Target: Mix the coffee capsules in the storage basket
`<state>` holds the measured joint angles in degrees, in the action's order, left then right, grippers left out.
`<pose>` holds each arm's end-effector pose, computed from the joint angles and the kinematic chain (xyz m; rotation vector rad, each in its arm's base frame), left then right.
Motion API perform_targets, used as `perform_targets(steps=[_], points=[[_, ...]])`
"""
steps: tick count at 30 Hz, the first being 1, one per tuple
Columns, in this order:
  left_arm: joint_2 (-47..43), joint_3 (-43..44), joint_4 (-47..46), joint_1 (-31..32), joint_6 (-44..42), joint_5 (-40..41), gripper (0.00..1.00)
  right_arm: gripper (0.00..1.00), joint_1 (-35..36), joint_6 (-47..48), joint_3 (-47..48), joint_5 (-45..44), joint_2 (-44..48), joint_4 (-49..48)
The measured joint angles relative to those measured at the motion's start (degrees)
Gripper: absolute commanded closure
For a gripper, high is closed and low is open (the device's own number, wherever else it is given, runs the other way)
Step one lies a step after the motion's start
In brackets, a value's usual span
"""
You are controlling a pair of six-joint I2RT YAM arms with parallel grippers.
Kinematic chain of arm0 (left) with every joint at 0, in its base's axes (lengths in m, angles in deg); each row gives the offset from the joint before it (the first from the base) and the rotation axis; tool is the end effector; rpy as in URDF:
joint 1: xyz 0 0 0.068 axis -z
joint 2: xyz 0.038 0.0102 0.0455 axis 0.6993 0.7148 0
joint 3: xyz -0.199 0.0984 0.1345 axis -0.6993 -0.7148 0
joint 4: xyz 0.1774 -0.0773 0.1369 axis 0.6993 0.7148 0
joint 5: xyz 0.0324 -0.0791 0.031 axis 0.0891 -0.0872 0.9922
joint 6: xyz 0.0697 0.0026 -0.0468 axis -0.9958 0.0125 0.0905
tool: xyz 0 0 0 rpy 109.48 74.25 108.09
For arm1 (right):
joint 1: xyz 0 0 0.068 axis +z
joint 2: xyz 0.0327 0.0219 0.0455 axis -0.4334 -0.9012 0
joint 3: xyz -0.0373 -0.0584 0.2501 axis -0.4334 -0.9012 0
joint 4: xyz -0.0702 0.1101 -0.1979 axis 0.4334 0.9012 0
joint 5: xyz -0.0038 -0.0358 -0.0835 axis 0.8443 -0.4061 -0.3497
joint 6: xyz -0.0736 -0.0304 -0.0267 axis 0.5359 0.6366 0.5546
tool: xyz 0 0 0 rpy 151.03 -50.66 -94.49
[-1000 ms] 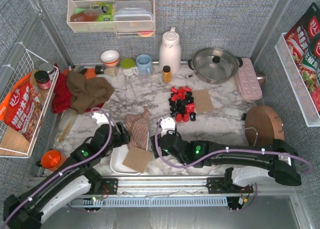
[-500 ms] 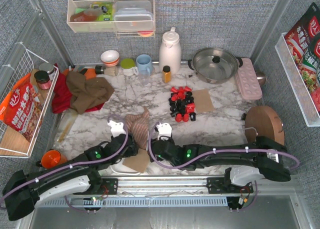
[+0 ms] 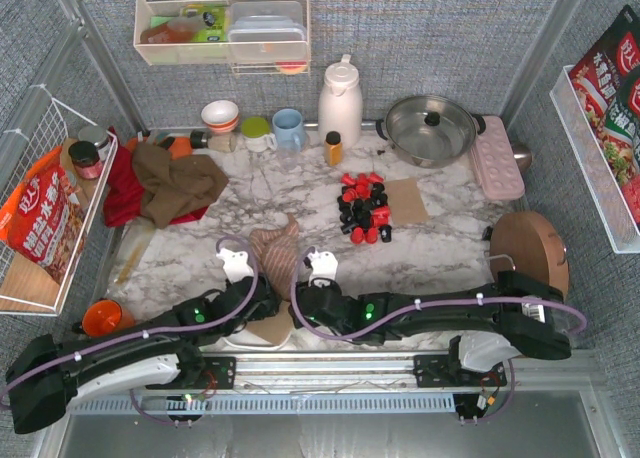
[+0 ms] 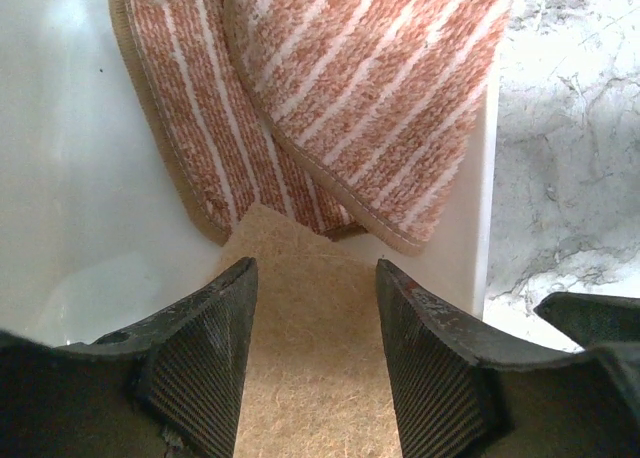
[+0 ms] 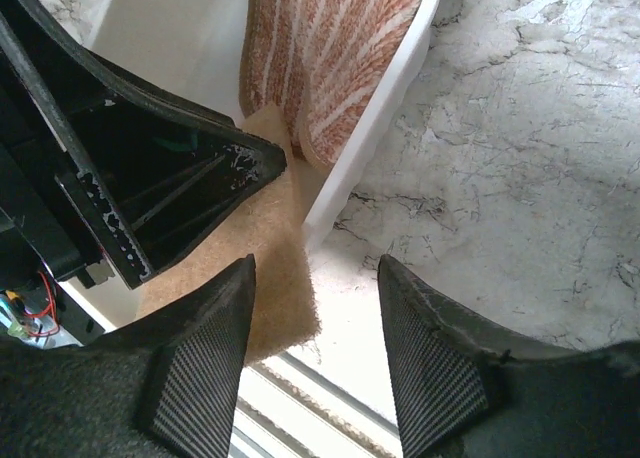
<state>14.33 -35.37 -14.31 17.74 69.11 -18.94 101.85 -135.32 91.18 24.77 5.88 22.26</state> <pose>0.1084 -0.1397 0.1514 -0.1603 2.3091 -0.6372 0.1083 0.2912 0.1950 -0.2403 2.1831 0.7288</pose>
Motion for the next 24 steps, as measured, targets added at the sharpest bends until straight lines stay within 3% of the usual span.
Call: perform_targets(steps=[11,14,15,18,24], points=[[-1.01,-0.48,-0.70,0.59,0.90,1.20,0.41,0.64,0.07,-2.56,2.43,0.09,-0.07,1.03],[-1.60,-0.48,-0.68,0.74,0.90,1.40,0.41,0.65,0.09,-2.89,2.75,0.09,0.04,1.68],[-1.84,-0.48,-0.70,0.74,0.90,1.46,0.41,0.64,0.09,-3.19,2.86,0.09,0.04,1.95],[-2.40,-0.52,-0.79,0.81,0.90,1.51,0.41,0.51,0.09,-3.37,3.34,0.09,0.07,2.78],[-2.75,-0.61,-0.72,0.90,0.90,1.92,0.42,0.42,0.09,-4.66,4.72,-0.76,0.72,6.78]])
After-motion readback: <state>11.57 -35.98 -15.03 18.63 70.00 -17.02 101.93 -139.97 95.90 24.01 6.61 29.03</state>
